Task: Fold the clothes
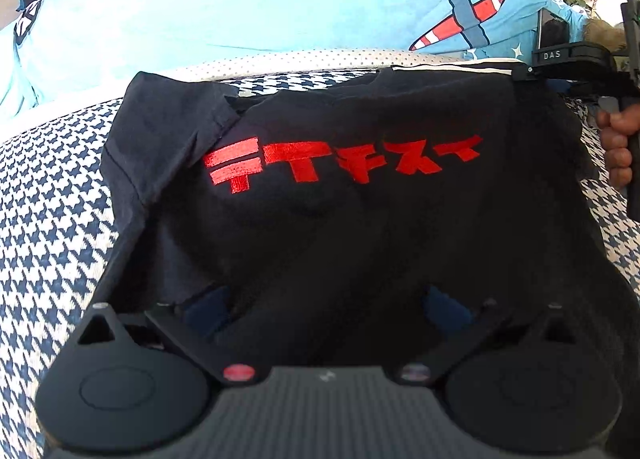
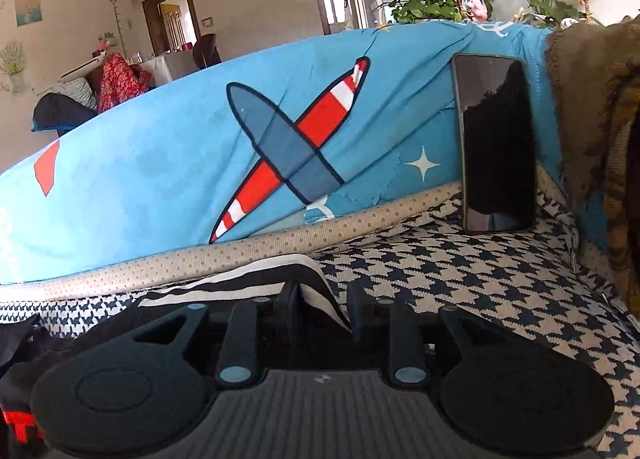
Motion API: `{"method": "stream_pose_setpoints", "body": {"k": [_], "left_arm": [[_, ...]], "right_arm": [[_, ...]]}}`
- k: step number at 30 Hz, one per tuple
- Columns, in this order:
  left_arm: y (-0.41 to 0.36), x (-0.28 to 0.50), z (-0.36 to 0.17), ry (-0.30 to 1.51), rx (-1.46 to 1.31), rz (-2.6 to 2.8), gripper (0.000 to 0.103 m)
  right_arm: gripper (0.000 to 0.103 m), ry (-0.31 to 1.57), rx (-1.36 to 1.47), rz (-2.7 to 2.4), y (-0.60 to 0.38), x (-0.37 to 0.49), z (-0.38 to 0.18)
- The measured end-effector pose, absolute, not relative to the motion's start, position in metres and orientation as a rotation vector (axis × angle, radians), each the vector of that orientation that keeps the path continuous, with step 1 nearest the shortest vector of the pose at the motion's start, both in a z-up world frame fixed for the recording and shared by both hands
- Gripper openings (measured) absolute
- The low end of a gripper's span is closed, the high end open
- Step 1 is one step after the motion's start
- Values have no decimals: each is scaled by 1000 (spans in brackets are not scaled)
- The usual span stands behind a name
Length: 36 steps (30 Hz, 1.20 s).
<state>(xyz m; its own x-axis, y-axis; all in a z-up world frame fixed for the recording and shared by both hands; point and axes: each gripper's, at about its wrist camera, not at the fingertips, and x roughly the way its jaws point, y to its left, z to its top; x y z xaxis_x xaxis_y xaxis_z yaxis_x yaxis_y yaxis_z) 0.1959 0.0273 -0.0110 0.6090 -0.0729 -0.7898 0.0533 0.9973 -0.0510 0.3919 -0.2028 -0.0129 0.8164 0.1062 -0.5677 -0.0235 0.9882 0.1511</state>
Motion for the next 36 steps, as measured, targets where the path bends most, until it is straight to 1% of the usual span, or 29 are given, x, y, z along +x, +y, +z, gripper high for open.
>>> {"method": "stream_pose_setpoints", "body": {"k": [1,5,10,12,14,16,20,25,29,31,33,34,35,36], "left_arm": [[27,196,-11,913,-24,-70,103],[28,195,-11,913,-29,-61,103],[28,187,-9,911,-31,-53,103],[27,186,-8,912,-36,-49,103],[28,185,-8,912,-47,-47,103],[29,184,-7,914,-61,-46,103],[30,178,-5,914,-72,-53,103],[28,175,-3,910,-71,-52,103],[26,173,-3,909,-68,-52,103],[24,172,-4,908,-63,-53,103],[24,171,-4,908,-60,-53,103],[24,171,-4,908,-60,-52,103],[24,170,-5,908,-60,-52,103],[24,170,-5,908,-61,-51,103]], "right_arm": [[35,612,138,63,-205,390,-11],[39,606,175,79,-215,383,-3],[42,586,258,103,-224,378,5],[48,576,262,108,-225,374,9],[58,558,245,118,-225,370,16],[63,539,222,77,-227,363,22],[63,622,198,-21,-240,361,20],[63,744,258,-71,-264,358,2],[63,783,333,-39,-269,356,-11],[65,771,301,-27,-261,355,-16],[58,753,245,-24,-252,354,-18],[45,746,224,-17,-248,354,-19],[34,741,206,-4,-243,354,-21],[30,735,194,5,-239,354,-22]]}}
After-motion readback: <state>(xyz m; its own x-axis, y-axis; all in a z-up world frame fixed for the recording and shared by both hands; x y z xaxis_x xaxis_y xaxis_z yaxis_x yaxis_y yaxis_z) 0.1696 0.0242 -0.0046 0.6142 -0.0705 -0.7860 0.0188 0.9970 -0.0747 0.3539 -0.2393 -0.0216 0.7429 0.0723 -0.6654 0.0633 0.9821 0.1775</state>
